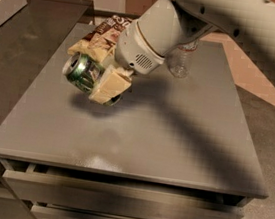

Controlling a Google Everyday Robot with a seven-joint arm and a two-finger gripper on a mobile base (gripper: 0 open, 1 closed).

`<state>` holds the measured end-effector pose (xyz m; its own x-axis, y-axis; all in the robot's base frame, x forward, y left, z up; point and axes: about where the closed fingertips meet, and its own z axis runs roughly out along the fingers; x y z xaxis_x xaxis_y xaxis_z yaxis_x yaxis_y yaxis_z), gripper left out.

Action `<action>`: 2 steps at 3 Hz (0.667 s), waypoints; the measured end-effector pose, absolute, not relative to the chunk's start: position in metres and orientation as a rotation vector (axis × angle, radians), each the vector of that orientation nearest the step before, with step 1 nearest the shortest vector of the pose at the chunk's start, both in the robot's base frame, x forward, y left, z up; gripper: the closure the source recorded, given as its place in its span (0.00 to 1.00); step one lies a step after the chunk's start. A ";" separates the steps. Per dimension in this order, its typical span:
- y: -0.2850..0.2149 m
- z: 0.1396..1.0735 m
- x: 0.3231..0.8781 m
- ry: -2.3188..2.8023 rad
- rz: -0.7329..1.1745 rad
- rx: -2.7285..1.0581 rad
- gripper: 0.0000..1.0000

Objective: Place green can upright

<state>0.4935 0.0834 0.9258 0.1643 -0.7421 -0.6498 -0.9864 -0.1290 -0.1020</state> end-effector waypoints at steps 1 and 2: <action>0.084 0.922 0.495 1.632 0.745 -1.786 1.00; 0.078 0.911 0.496 1.624 0.885 -1.646 1.00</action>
Offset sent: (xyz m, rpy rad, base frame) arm 0.0087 -0.0199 -0.0286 0.4217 0.2263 -0.1622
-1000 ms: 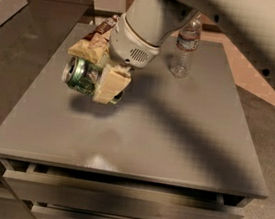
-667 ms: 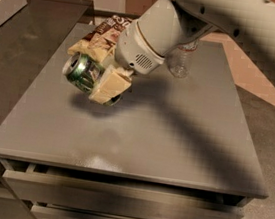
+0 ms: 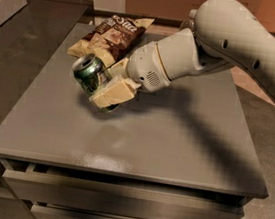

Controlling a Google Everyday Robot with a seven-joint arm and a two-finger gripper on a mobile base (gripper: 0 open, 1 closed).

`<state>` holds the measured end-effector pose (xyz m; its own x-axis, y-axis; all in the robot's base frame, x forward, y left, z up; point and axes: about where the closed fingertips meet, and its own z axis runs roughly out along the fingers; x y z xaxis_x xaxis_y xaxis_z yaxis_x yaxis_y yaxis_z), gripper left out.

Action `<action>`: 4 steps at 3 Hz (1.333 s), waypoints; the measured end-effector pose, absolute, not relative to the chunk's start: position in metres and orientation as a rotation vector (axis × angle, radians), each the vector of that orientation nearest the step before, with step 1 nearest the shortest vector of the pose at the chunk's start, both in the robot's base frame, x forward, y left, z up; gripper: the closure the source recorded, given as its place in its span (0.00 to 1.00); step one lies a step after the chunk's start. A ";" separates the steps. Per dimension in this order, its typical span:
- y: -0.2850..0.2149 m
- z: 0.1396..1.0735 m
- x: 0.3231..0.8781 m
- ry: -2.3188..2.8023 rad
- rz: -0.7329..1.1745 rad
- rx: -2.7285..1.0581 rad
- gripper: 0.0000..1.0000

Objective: Place green can upright

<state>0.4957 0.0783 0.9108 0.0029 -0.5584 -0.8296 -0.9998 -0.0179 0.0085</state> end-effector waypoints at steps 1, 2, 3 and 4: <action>0.073 0.902 0.497 1.589 1.005 -1.536 1.00; 0.069 0.899 0.498 1.519 1.101 -1.453 1.00; 0.067 0.900 0.498 1.428 1.166 -1.404 1.00; 0.067 0.898 0.499 1.341 1.198 -1.394 1.00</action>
Offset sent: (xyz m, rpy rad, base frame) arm 0.0054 -0.0210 -0.0139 0.3783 0.1071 -0.0147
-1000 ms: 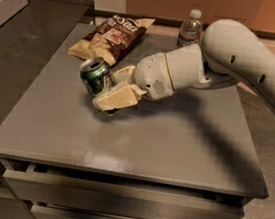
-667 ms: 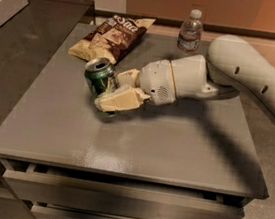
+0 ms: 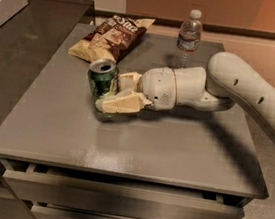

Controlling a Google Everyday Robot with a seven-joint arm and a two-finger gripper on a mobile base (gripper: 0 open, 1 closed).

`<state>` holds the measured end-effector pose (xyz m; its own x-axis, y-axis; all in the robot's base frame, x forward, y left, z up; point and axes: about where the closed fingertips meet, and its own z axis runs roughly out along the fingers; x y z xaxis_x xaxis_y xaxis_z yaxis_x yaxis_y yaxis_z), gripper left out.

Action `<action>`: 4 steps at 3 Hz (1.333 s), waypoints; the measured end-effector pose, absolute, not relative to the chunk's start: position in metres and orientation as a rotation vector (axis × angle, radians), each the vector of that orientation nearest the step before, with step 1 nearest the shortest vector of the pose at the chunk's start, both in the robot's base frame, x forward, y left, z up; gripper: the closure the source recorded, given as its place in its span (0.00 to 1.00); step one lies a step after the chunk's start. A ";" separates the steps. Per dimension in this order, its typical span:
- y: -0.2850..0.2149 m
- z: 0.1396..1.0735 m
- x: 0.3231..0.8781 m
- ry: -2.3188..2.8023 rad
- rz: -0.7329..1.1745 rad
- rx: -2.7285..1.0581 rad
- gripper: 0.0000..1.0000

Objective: Place green can upright

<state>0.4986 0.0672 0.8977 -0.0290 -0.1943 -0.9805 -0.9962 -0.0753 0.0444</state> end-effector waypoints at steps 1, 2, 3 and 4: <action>0.067 0.891 0.500 1.294 1.195 -1.404 0.82; 0.065 0.883 0.502 1.282 1.184 -1.413 0.59; 0.063 0.876 0.504 1.285 1.170 -1.421 0.35; 0.065 0.876 0.503 1.282 1.173 -1.424 0.12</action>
Offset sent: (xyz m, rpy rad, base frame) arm 0.0082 -0.0094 -0.0265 0.0209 -0.0631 0.0109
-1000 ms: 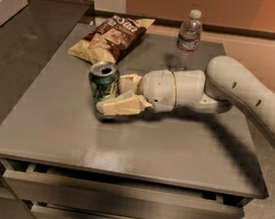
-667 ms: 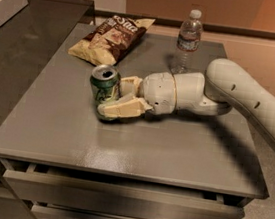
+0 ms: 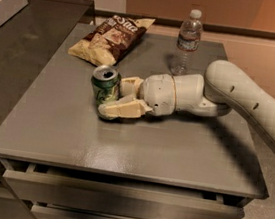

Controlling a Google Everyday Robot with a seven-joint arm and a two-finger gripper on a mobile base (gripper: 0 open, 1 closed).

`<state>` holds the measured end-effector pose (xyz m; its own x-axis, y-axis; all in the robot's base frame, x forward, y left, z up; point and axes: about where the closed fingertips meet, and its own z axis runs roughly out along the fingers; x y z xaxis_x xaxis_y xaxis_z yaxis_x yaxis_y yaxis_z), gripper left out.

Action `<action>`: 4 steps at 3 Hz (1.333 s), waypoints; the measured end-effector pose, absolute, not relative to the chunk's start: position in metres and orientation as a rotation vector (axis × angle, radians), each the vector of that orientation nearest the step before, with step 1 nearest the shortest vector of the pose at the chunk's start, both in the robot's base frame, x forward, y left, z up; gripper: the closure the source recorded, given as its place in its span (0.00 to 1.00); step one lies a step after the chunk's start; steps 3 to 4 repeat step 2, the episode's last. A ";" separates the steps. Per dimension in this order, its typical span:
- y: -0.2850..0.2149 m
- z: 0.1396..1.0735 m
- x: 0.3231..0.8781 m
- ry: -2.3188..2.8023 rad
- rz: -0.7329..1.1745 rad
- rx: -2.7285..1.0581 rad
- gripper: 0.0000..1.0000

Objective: Place green can upright

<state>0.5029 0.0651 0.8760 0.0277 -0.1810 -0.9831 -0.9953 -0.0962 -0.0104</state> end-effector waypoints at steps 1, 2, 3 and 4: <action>0.067 0.876 0.502 1.280 1.175 -1.428 0.00; 0.067 0.876 0.502 1.279 1.175 -1.428 0.00; 0.067 0.876 0.502 1.279 1.175 -1.428 0.00; 0.067 0.876 0.502 1.279 1.175 -1.428 0.00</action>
Offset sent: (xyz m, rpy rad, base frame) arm -0.0009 0.0019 0.0003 0.0000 -0.0003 0.0041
